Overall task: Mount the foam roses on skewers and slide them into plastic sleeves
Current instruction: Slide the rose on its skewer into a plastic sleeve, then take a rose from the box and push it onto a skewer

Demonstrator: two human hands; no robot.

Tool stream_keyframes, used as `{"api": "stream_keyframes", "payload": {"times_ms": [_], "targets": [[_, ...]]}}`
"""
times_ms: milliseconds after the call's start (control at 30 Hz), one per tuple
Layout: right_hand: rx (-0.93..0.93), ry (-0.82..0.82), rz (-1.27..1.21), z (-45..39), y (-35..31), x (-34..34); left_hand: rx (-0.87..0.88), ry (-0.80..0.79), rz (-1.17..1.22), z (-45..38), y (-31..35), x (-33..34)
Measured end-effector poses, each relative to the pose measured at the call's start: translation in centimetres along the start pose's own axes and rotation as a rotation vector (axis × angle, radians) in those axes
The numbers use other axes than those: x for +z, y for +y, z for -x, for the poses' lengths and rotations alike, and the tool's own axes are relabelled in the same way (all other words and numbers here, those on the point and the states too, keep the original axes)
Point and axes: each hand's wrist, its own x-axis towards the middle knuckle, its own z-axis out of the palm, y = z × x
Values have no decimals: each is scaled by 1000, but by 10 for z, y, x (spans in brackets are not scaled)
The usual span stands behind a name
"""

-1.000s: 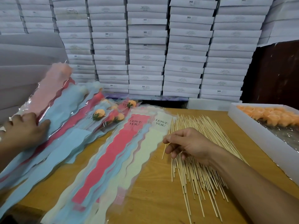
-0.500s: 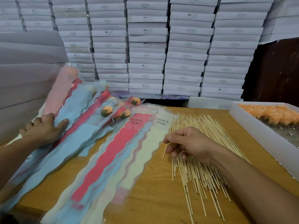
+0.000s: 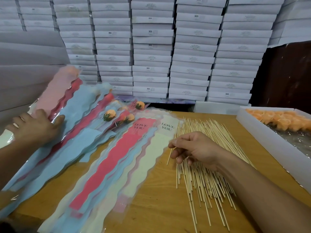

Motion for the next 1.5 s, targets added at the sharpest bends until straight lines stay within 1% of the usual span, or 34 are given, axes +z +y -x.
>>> {"api": "stream_keyframes", "payload": {"times_ms": [133, 267, 333, 433, 567, 633, 733, 867, 933, 1033, 1133, 1300, 1500], "targets": [[0, 4, -7, 1, -2, -1, 22, -9, -24, 5, 11, -6], [1, 36, -16, 2, -4, -7, 134, 65, -16, 17, 34, -11], [1, 73, -25, 2, -6, -15, 208, 70, 11, 31, 56, -15], [-3, 158, -47, 2, -6, -32, 271, -16, 85, 59, 101, -15], [19, 357, 19, -2, 2, -49, 363, -122, 287, 117, 172, -19], [30, 447, 74, -4, 6, -55, 423, -190, 353, 151, 207, -25], [32, 539, 175, -5, 10, -61, 523, -275, 425, 202, 253, -32], [-3, 664, 394, -7, 14, -69, 521, -417, 526, 256, 295, -38], [26, 672, 514, -4, 14, -76, 534, -441, 547, 271, 303, -36], [92, 694, 637, 0, 14, -89, 551, -402, 594, 275, 298, -31], [113, 721, 664, 1, 9, -96, 538, -367, 667, 265, 290, -28], [123, 746, 657, 4, 6, -99, 501, -396, 696, 264, 282, -30], [228, 614, 763, 1, 11, -98, 529, -415, 705, 271, 282, -34]]}}
